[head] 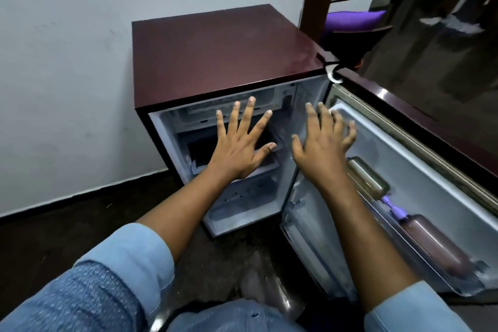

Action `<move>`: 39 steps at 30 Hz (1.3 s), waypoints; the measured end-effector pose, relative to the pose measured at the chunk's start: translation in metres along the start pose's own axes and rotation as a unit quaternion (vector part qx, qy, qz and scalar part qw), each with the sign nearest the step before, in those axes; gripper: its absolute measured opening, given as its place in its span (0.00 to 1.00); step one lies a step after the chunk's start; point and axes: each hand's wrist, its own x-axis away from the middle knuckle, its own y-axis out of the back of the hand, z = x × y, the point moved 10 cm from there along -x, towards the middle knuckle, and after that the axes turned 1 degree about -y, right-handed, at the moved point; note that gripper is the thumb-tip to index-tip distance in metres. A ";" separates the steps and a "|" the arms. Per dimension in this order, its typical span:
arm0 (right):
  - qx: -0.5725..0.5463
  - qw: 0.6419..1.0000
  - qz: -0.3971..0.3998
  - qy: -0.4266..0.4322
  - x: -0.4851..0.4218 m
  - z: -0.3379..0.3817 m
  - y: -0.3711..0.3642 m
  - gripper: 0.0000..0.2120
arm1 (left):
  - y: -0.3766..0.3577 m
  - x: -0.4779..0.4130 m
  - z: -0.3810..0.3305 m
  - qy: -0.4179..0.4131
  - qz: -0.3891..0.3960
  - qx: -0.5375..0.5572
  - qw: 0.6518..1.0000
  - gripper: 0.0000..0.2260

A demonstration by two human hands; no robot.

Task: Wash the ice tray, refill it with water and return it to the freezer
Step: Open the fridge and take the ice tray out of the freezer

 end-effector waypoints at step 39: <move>-0.315 0.943 0.027 0.106 -0.097 0.075 -0.213 0.28 | -0.103 -0.006 0.148 0.205 -0.033 0.061 0.976 0.34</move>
